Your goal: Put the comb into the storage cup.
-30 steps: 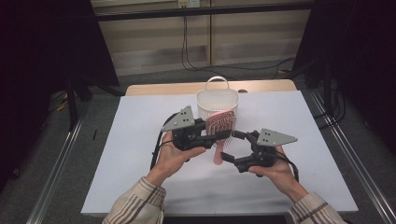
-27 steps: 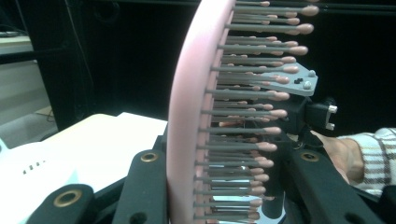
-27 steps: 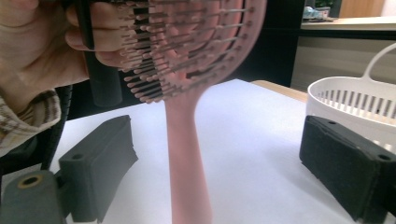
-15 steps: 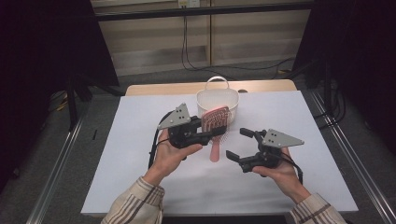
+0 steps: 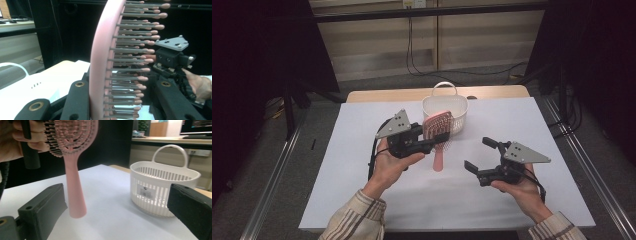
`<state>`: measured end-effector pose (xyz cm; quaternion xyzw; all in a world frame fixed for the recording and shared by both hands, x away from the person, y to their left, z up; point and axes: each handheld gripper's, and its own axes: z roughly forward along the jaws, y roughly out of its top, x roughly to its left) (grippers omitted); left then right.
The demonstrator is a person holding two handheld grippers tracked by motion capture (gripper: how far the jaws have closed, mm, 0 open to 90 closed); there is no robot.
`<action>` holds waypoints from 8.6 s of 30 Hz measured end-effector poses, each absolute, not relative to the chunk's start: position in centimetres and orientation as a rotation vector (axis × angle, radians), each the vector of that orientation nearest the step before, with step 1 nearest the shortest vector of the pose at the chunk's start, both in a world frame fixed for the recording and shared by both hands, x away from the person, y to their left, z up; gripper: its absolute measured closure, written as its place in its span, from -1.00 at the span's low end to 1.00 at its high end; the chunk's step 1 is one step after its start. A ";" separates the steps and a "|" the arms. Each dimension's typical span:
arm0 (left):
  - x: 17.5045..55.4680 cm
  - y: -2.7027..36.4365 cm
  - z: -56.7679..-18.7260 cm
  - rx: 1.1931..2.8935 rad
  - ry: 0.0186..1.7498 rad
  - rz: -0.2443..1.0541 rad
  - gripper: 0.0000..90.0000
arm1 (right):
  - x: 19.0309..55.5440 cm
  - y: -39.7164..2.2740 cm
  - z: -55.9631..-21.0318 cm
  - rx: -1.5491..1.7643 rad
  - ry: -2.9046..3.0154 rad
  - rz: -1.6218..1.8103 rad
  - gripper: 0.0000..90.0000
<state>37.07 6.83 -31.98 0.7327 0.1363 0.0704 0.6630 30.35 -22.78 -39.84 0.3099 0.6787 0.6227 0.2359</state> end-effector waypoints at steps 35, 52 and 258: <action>39.3 9.3 -30.9 1.628 0.456 0.291 0.40 | 26.4 -27.3 -40.7 1.060 1.657 1.478 -1.00; 40.5 9.4 -29.6 1.601 0.472 0.357 0.40 | 25.7 -30.2 -41.8 1.107 1.549 1.451 -0.99; 52.6 4.3 -38.3 1.690 0.733 0.492 0.01 | 25.1 -30.6 -42.9 1.042 1.669 1.473 -1.00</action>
